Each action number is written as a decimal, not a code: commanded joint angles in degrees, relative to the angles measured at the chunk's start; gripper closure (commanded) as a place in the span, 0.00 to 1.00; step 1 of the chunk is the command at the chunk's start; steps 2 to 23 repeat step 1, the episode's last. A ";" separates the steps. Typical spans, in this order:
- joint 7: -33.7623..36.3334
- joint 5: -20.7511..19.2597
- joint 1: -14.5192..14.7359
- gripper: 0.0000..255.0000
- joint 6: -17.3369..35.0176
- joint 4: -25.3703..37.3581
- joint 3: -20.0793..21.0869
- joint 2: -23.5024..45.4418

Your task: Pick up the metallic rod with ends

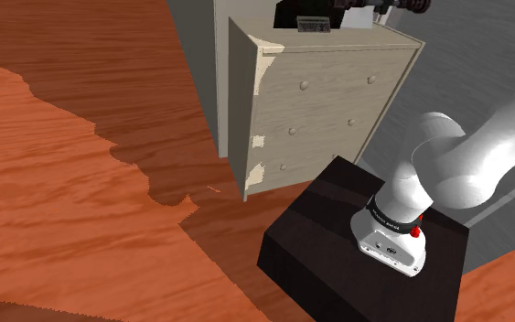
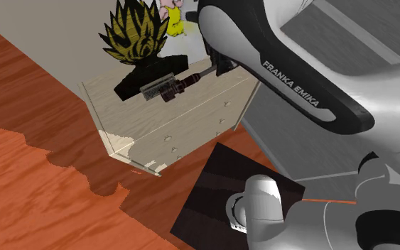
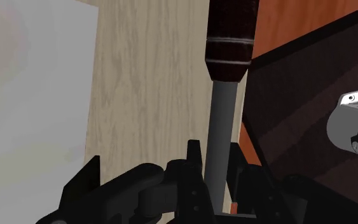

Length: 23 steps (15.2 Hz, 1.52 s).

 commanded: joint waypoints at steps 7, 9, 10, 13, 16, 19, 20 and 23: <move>-0.24 0.17 0.18 1.00 -0.51 0.92 -0.10 0.40; -0.24 0.17 0.18 1.00 -0.51 0.92 -0.10 0.40; -0.24 0.17 0.18 1.00 -0.51 0.92 -0.10 0.40; -0.24 0.17 0.18 1.00 -0.51 0.92 -0.10 0.40; -0.24 0.17 0.18 1.00 -0.51 0.92 -0.10 0.40; -0.24 0.17 0.18 1.00 -0.51 0.92 -0.10 0.40; -0.24 0.17 0.18 1.00 -0.51 0.92 -0.10 0.40; -0.24 0.17 0.18 1.00 -0.51 0.92 -0.10 0.40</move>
